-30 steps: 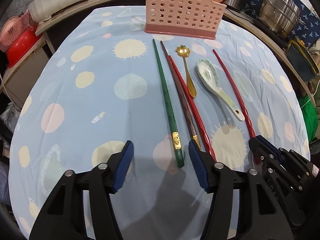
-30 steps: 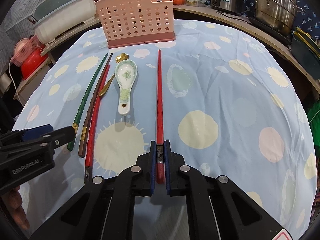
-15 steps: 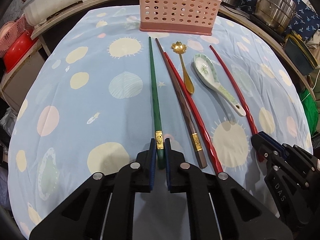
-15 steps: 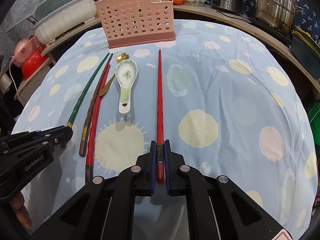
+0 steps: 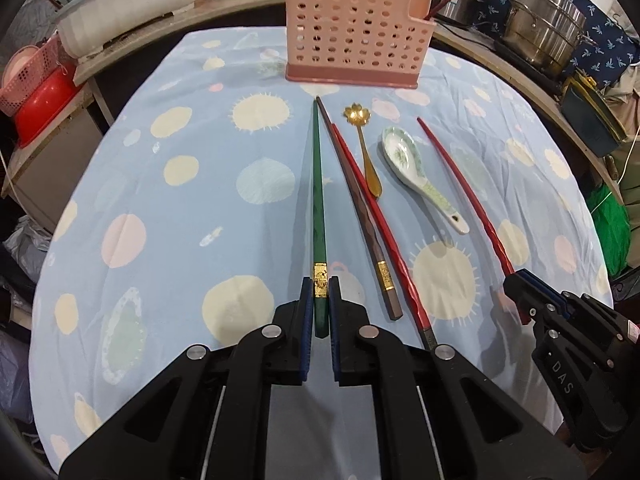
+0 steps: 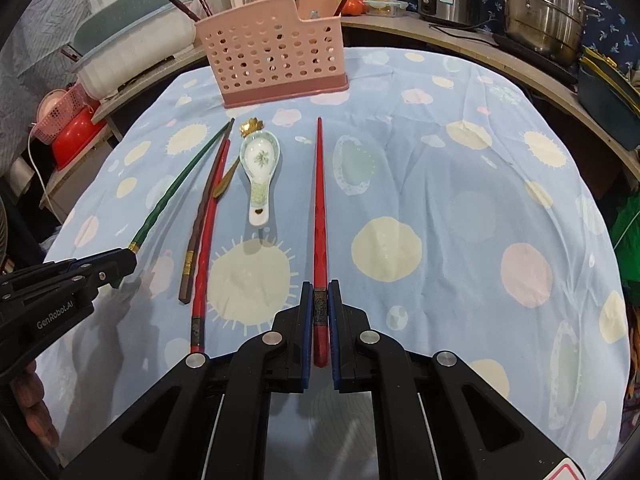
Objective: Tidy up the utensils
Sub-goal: 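Close the right gripper on a red chopstick while the left grasps a green gold-banded one, then lift both held chopsticks and carry them over the pink holder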
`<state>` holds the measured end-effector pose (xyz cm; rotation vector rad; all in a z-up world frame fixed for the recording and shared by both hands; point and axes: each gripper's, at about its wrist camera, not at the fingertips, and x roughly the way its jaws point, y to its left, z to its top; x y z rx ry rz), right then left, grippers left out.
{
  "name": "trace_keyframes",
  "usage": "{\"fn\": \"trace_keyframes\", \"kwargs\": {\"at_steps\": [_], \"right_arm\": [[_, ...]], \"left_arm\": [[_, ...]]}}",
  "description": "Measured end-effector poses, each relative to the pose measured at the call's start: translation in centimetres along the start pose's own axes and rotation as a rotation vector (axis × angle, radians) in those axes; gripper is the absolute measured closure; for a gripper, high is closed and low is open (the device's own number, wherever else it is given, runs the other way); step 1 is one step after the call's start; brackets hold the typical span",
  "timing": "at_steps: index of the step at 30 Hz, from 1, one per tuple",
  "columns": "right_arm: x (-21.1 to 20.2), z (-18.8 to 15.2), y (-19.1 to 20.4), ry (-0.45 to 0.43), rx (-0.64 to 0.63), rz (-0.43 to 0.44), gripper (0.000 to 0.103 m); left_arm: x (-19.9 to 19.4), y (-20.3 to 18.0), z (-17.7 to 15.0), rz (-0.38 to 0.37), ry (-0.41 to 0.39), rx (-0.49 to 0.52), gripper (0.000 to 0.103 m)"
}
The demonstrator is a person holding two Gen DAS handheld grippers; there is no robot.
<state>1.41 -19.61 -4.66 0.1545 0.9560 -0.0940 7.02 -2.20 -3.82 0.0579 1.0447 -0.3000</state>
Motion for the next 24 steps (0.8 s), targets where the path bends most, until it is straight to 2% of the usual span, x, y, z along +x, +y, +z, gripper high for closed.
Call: {"fn": "trace_keyframes", "kwargs": {"at_steps": [11,24], "right_arm": [[-4.6,2.2,-0.7,-0.112,0.021,0.010,0.096],[-9.7,6.7,-1.6,-0.260,0.023,0.007,0.096]], "left_arm": [[-4.2,0.9,1.6,-0.027,-0.087,-0.025,0.096],[-9.9,1.7,5.0,-0.035,-0.239,-0.025,0.096]]}}
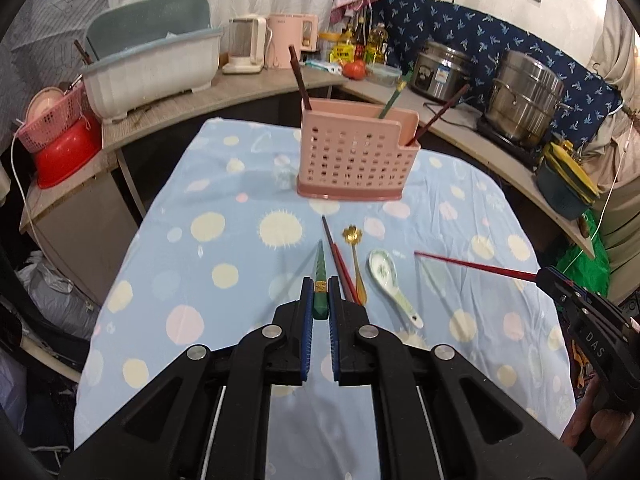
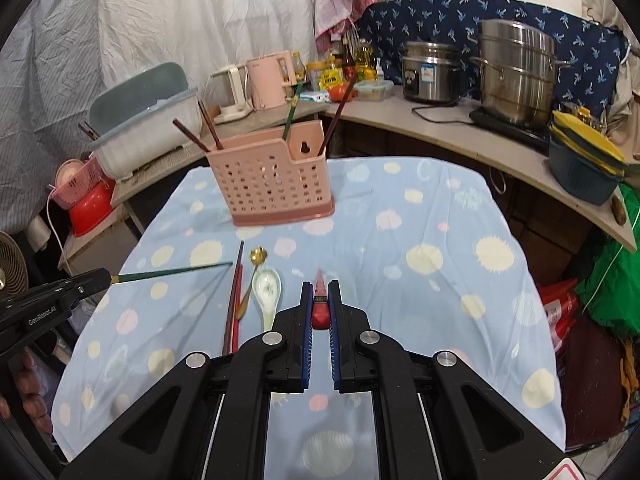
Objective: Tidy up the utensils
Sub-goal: 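Lift both held chopsticks and carry them over the pink holder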
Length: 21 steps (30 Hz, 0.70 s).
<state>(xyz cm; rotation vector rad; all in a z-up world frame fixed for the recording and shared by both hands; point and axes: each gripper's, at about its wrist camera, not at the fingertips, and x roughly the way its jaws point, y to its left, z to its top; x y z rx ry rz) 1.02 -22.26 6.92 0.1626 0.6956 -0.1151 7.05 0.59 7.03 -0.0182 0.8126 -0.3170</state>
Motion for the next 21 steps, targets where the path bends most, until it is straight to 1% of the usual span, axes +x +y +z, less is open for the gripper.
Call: {"fn": "trace_keyframes", "kwargs": {"at_steps": [9,13,16,21], "right_arm": [[-2.1,4.5,0.4,-0.095,-0.024,0.015,0.096],[-2.8,6.7,0.5,-0.118,-0.012,0.059,0.096],[-3.2,8.4,0.9,-0.149,-0.031,0.064,0.096],[-3.2,11.5,1.4,-0.186,-0.039,0.104,0.096]], "left_arm": [[-2.1,-0.9,4.1,0.001,-0.095,0.036,0.096],[-2.7,-1.5,6.0,-0.001,-0.118,0.053,0.096],[-2.8,-1.9,7.4,0.000,-0.130,0.065,0.096],[-2.9,-2.8,10.7,0.015,-0.171,0.098,0.096]]}}
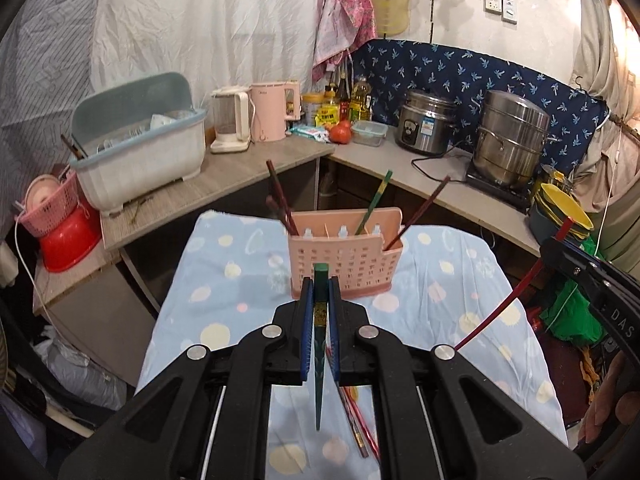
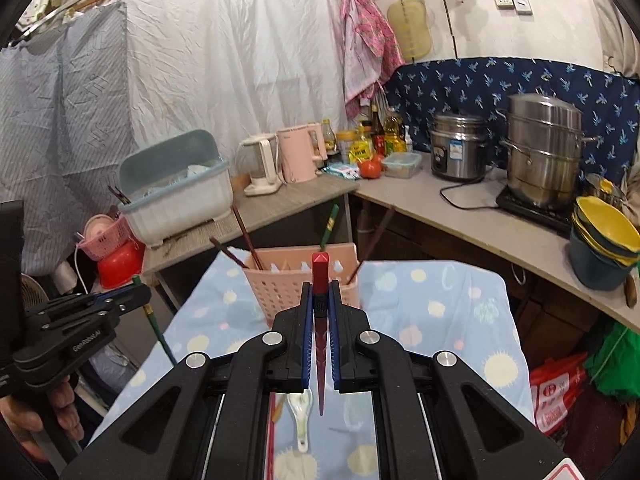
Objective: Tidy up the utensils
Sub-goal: 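Lift both held chopsticks and carry them over the pink holder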
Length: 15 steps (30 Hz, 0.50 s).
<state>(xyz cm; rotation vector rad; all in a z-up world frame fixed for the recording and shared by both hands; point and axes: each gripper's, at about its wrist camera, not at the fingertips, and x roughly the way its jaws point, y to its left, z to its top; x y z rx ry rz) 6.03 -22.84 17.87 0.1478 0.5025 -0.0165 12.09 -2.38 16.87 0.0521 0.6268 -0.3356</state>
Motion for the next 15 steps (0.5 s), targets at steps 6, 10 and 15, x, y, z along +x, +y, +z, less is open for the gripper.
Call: {"fn": "trace_keyframes", "kwargs": {"at_steps": [6,10,15], "right_arm": [[2.1,4.9,0.8,-0.058,-0.017,0.014,0.096],[4.0,8.2,1.4,-0.092,-0.020,0.023,0.096],[6.9,11.6,2.5,-0.115,-0.024,0.032,0.096]], "left_arm": [[0.8,-0.4,5.9,0.013,-0.077,0.002,0.096],[1.3,-0.8,10.0,0.031,-0.132,0.006,0.096],[2.1,-1.1,14.1,0.034,-0.191,0.013,0.096]]}}
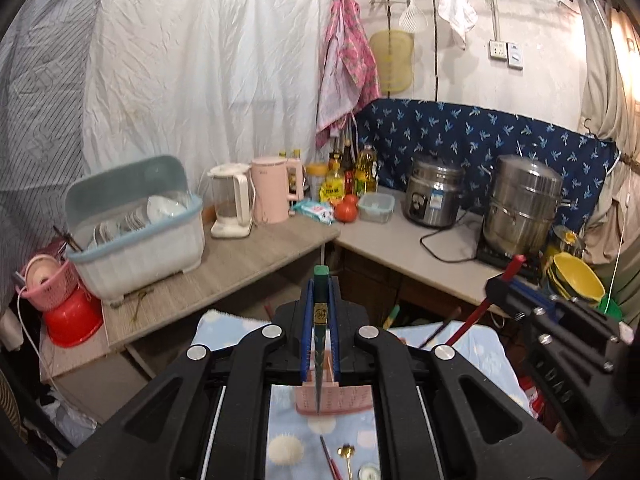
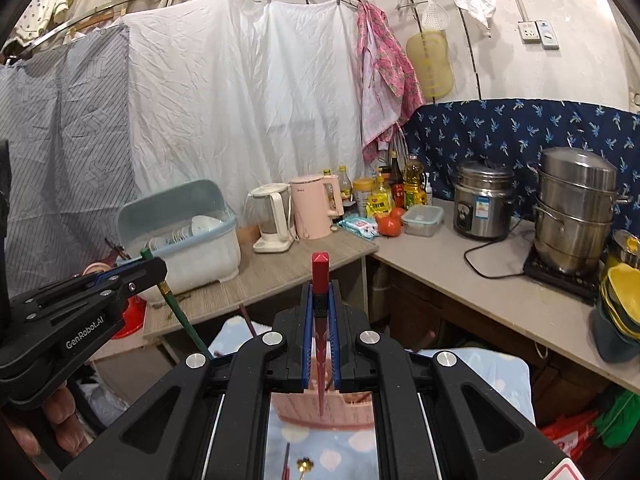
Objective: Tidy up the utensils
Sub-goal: 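Lift both held chopsticks and carry them over the pink holder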
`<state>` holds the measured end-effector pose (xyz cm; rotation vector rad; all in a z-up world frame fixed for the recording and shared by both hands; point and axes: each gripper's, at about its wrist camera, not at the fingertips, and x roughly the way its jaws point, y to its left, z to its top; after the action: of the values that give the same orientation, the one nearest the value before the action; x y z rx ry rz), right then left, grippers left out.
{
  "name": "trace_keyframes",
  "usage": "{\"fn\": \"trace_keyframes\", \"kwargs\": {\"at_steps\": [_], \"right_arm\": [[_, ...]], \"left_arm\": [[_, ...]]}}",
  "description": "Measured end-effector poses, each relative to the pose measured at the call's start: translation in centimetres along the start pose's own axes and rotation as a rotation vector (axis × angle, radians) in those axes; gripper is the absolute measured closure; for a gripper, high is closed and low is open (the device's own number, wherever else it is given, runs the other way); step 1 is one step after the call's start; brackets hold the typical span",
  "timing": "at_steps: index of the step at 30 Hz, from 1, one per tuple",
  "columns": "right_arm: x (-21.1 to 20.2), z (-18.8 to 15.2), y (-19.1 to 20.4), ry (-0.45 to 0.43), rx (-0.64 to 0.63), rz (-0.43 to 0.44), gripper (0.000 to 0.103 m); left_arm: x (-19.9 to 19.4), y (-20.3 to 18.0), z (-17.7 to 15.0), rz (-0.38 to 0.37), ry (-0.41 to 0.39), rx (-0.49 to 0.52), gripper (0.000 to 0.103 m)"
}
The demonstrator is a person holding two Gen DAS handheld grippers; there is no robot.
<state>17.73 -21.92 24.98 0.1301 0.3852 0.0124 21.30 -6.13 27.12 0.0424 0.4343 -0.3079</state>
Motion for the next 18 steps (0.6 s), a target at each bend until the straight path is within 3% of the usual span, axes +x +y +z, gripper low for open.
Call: {"fn": "trace_keyframes", "kwargs": {"at_steps": [7,18], "right_arm": [[5.0,1.2,0.6,-0.003,0.010,0.004,0.096],[11.7,-3.6,-0.2,0.144,0.017,-0.016,0.096]], "left_arm": [[4.1,0.0,1.3,0.026,-0.029,0.000,0.096],[11.9,2.7,-3.9,0.061,0.124,-0.057,0.096]]}}
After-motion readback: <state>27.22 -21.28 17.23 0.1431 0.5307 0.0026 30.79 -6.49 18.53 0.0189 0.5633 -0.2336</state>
